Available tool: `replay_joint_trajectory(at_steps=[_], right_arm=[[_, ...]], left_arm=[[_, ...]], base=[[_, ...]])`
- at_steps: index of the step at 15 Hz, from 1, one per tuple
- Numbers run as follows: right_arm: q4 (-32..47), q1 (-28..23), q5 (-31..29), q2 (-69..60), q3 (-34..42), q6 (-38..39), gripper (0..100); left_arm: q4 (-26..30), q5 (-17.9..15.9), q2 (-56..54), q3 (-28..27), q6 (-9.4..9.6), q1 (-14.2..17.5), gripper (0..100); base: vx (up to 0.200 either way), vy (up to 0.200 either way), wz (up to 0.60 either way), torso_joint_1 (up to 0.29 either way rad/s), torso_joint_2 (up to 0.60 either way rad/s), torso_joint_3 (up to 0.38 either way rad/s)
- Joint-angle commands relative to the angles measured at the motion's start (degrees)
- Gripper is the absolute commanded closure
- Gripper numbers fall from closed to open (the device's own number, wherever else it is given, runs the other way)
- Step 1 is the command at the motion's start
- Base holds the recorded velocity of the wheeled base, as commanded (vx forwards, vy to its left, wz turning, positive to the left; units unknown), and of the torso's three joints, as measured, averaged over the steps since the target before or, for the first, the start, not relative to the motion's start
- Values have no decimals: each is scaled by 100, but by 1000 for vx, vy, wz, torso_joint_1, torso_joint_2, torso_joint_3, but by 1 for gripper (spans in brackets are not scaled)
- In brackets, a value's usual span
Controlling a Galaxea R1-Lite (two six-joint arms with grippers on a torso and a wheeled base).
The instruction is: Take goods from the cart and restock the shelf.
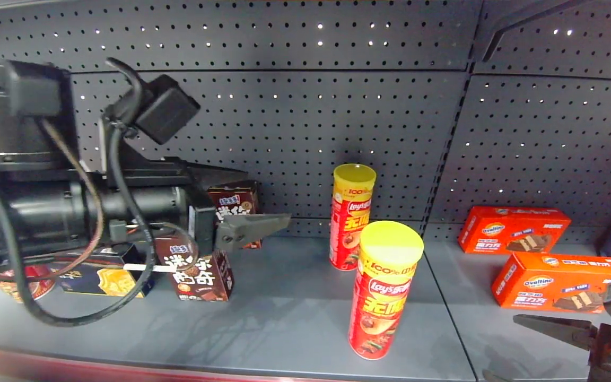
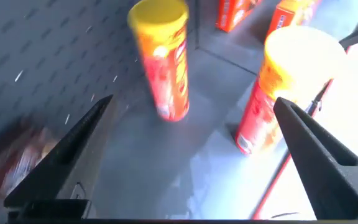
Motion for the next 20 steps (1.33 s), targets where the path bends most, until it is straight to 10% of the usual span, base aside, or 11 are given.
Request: replay_joint_trajectory(at_steps=[1, 5, 7, 20], right_arm=[[-3, 25, -343, 676, -276, -2, 0], [-20, 113, -660, 1274, -531, 7, 0], [-38, 174, -985, 1766, -795, 25, 0], [-73, 455, -1258, 2979, -1840, 201, 0]], left_arm=[[-10, 548, -1086, 555, -423, -11, 0], [-1, 1181, -1781, 1302, -423, 42, 0], [61, 2051, -2159, 1882, -423, 68, 0], [-1, 2341, -2317, 2251, -564, 86, 0]], base=[[0, 0, 0, 0, 0, 0], [0, 0, 0, 0, 0, 0], [0, 0, 0, 0, 0, 0], [0, 0, 0, 0, 0, 0]])
